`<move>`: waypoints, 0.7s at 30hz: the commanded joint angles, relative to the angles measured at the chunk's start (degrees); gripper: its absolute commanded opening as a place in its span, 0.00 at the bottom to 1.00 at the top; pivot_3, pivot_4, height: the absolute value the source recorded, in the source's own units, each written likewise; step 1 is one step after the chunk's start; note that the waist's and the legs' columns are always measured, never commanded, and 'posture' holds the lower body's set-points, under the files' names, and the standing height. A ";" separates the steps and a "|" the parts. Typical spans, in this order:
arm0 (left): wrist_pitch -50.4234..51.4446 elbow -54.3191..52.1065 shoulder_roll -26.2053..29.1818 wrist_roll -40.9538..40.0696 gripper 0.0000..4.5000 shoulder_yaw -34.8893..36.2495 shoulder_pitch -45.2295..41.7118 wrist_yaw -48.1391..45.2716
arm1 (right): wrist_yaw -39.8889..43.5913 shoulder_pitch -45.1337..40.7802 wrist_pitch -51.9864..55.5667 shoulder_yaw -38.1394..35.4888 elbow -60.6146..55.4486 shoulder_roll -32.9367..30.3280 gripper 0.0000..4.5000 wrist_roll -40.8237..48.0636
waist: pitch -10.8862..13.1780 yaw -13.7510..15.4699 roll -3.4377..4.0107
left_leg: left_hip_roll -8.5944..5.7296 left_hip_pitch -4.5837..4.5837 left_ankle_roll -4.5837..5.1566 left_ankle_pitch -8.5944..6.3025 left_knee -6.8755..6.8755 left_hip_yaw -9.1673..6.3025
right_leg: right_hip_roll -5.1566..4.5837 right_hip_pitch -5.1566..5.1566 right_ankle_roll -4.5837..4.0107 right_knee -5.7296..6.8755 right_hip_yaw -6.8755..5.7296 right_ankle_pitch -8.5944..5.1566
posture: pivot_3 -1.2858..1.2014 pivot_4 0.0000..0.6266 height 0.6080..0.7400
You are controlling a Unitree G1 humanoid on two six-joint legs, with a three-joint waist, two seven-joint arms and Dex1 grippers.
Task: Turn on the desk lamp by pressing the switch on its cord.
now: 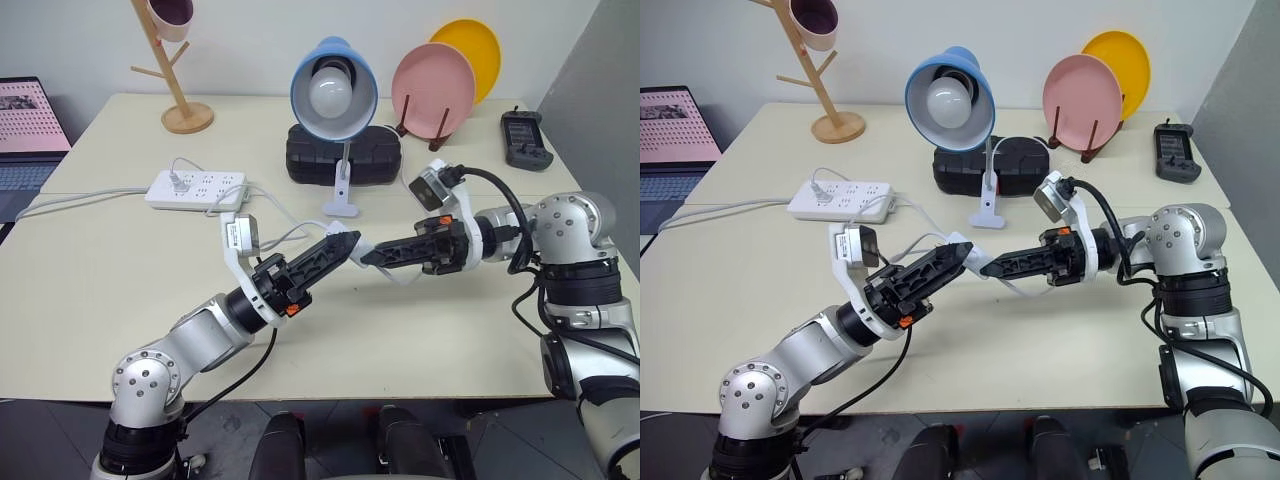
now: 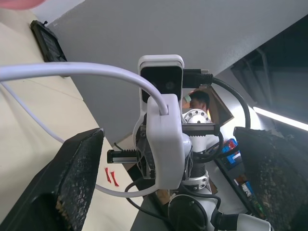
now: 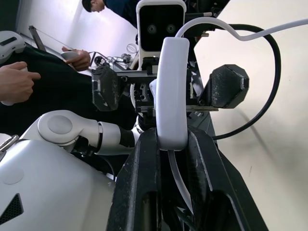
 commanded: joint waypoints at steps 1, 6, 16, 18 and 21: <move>-0.09 -1.31 -0.34 -0.17 1.00 -0.16 -0.09 -0.48 | -0.36 -0.55 0.35 -1.90 -1.78 0.08 0.08 2.44 | 0.00 0.00 0.00 | 0.00 0.00 0.00 0.00 0.00 0.00 | 0.00 0.00 0.00 0.00 0.00 0.00 | 0.52 0.24 1.00; -0.42 -0.93 -0.64 0.69 0.80 0.09 -0.19 -0.51 | -0.80 -0.45 0.71 -2.05 -2.01 0.12 0.08 2.97 | 0.00 0.00 0.00 | 0.00 0.00 0.00 0.00 0.00 0.00 | 0.00 0.00 0.01 0.00 0.00 0.00 | 0.52 0.24 1.00; -0.32 -0.64 -0.58 -0.49 0.40 0.53 -0.66 -0.41 | -1.30 0.21 0.52 -1.92 -2.10 -0.49 0.08 3.63 | 0.00 -0.01 0.00 | 0.00 -0.02 0.00 0.00 -0.01 0.00 | 0.00 -0.01 0.01 -0.03 0.00 -0.01 | 0.52 0.24 1.00; -0.37 -0.56 -0.70 -0.68 0.32 0.48 -0.79 -0.35 | -1.34 0.28 0.38 -1.88 -1.99 -0.61 0.08 3.66 | 0.00 -0.01 0.00 | 0.00 -0.02 0.00 0.00 -0.02 0.00 | 0.00 -0.01 0.01 -0.03 0.00 -0.01 | 0.52 0.24 1.00; -0.37 -0.61 -0.59 -1.13 0.21 0.57 -0.83 -0.25 | -1.61 0.42 0.32 -1.91 -2.08 -0.64 0.08 3.77 | 0.00 -0.01 0.00 | 0.00 -0.03 0.00 0.00 -0.02 0.00 | 0.00 -0.03 0.01 -0.04 0.00 -0.01 | 0.52 0.24 1.00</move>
